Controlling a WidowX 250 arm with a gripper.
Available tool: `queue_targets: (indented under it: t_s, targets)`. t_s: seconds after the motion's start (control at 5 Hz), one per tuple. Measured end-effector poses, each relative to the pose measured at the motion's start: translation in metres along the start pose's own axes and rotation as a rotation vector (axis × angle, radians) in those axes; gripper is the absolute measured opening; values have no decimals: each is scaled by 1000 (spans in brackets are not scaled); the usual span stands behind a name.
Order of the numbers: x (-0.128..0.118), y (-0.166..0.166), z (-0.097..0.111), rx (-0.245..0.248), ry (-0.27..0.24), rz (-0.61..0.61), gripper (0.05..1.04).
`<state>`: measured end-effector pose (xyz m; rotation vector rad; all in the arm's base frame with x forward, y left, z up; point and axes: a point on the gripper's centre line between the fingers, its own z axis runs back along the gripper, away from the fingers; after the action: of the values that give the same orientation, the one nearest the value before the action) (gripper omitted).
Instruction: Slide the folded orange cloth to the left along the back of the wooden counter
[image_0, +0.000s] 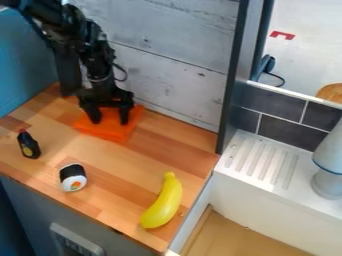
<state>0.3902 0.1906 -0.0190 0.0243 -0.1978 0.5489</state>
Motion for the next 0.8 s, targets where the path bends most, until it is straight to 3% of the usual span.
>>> queue_targets:
  t_s: [0.4,0.8]
  targets:
    - [9,49,-1,23,5,55,1001]
    - [0,47,5,11,6,50,1001]
